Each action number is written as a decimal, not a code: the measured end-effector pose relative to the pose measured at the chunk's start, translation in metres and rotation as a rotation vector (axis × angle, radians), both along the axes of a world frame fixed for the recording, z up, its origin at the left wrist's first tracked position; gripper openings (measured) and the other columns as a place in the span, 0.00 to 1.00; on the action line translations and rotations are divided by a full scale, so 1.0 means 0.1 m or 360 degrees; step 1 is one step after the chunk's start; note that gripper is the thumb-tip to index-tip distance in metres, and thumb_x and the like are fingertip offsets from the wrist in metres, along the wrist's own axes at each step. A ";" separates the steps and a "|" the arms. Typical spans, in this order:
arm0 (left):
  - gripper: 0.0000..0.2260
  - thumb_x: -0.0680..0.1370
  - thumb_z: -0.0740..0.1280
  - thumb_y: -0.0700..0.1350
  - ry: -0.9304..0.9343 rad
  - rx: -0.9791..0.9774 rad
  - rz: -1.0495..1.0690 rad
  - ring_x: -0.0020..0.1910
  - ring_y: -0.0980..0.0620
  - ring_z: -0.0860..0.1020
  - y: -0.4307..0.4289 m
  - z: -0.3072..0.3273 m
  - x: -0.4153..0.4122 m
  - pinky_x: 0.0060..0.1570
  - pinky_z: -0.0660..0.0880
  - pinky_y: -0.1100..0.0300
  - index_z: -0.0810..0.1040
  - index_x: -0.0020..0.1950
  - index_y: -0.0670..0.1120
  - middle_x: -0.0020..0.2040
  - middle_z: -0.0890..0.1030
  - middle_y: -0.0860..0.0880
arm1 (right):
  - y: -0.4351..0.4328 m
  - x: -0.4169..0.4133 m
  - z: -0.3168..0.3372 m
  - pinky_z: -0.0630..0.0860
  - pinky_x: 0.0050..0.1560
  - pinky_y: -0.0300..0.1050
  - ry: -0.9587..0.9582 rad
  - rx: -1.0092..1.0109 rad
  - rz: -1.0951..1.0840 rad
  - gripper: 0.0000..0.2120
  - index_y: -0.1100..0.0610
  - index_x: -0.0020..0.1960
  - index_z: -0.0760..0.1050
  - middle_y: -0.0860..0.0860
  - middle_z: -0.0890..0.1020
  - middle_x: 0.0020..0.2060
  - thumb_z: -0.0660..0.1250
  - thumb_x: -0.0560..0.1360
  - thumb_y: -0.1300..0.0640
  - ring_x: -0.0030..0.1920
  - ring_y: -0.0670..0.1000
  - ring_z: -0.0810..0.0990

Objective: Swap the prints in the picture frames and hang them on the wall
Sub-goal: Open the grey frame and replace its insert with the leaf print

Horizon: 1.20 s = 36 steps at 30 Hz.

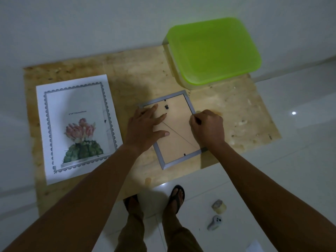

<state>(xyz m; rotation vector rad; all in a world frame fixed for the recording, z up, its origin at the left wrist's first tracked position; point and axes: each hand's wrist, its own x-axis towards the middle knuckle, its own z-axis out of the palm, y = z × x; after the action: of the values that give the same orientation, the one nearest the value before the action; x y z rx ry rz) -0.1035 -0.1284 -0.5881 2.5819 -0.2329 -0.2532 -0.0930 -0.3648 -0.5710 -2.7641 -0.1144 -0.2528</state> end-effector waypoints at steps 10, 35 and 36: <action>0.29 0.69 0.72 0.65 -0.0045 -0.0036 -0.0018 0.75 0.43 0.61 -0.01 0.02 -0.01 0.68 0.66 0.42 0.77 0.68 0.59 0.78 0.64 0.50 | 0.05 0.23 0.27 0.81 0.46 0.50 0.0258 0.0073 0.0136 0.11 0.55 0.55 0.84 0.54 0.85 0.49 0.71 0.74 0.55 0.45 0.57 0.84; 0.29 0.71 0.74 0.58 -0.0020 -0.0134 -0.0289 0.79 0.48 0.54 0.31 0.07 -0.02 0.74 0.56 0.53 0.76 0.70 0.53 0.79 0.62 0.47 | 0.41 1.04 0.13 0.75 0.31 0.47 -0.0051 -0.0518 0.1341 0.19 0.57 0.47 0.85 0.54 0.81 0.39 0.60 0.79 0.47 0.36 0.58 0.81; 0.29 0.71 0.74 0.58 -0.0022 -0.0128 -0.0291 0.79 0.48 0.54 0.31 0.06 -0.01 0.74 0.55 0.53 0.76 0.70 0.53 0.79 0.61 0.47 | 0.41 1.04 0.11 0.73 0.29 0.46 -0.0153 -0.0603 0.1384 0.18 0.58 0.45 0.83 0.55 0.80 0.37 0.59 0.79 0.49 0.33 0.59 0.80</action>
<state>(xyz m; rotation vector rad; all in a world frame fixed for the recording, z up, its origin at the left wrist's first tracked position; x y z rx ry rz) -0.1047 -0.0974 -0.5819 2.4853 -0.4755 -0.2864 0.0105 -0.3237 -0.5595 -2.7381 -1.4609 -0.1293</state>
